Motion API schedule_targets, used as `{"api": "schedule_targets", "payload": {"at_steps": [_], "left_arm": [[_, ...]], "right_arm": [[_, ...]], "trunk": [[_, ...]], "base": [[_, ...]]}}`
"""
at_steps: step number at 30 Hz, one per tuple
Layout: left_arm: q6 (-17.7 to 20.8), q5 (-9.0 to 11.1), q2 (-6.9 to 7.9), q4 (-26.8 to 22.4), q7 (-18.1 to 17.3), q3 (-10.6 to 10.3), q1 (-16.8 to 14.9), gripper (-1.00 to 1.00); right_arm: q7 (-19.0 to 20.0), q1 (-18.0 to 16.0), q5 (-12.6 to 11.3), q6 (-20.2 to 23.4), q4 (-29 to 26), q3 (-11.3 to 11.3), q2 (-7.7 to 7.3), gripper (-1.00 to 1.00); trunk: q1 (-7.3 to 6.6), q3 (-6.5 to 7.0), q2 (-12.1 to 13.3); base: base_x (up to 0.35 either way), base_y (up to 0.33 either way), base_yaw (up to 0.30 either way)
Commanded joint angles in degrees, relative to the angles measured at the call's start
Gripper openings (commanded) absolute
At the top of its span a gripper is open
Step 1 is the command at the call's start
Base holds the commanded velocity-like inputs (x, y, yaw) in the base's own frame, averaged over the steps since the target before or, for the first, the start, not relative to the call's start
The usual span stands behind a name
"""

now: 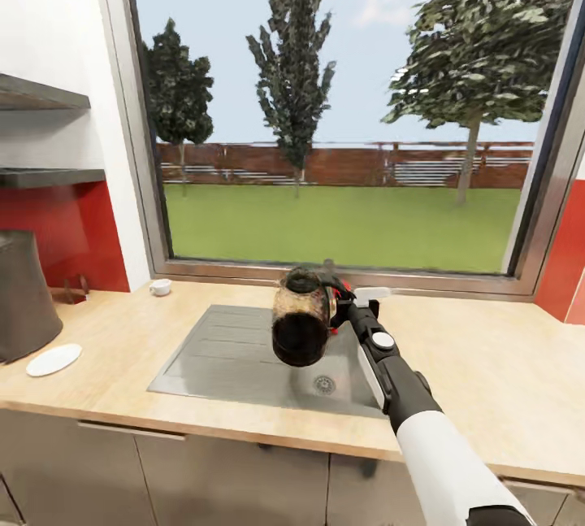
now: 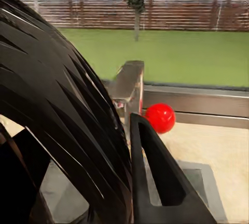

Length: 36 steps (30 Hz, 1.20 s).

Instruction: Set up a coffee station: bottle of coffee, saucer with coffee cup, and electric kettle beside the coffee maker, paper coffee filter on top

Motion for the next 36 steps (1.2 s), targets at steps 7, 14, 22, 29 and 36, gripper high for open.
{"api": "schedule_targets", "payload": {"at_steps": [7, 14, 22, 29, 36], "left_arm": [[0.1, 0.5, 0.12, -1.5, 0.1, -0.6, -0.1, 1.00], [-1.7, 0.5, 0.38, -6.3, 0.0, -0.7, -0.1, 1.00], [-8.0, 0.5, 0.13, -7.0, 0.0, -0.5, -0.1, 1.00], [-8.1, 0.5, 0.06, -7.0, 0.0, -0.4, -0.1, 1.00], [-8.1, 0.5, 0.05, -7.0, -0.1, -0.5, -0.1, 1.00]], "right_arm": [[-0.2, 0.0, 0.6, 0.1, 0.0, -0.1, 0.09, -1.00], [-0.2, 0.0, 0.6, 0.1, 0.2, 0.0, 0.16, -1.00], [-0.2, 0.0, 0.6, 0.1, 0.3, 0.0, 0.20, -1.00], [-0.2, 0.0, 0.6, 0.1, 0.3, 0.0, 0.20, -1.00], [-0.2, 0.0, 0.6, 0.1, 0.2, 0.0, 0.20, -1.00]], "trunk": [[-0.02, 0.36, 0.0], [-0.02, 0.71, 0.0], [-0.02, 1.12, 0.0], [-0.02, 1.48, 0.0], [-0.02, 1.84, 0.0]], "base": [[-0.313, 0.182, 0.247], [-0.231, 0.197, 0.247], [-0.015, 0.015, 0.247], [0.000, 0.000, 0.247], [0.000, 0.000, 0.247]]}}
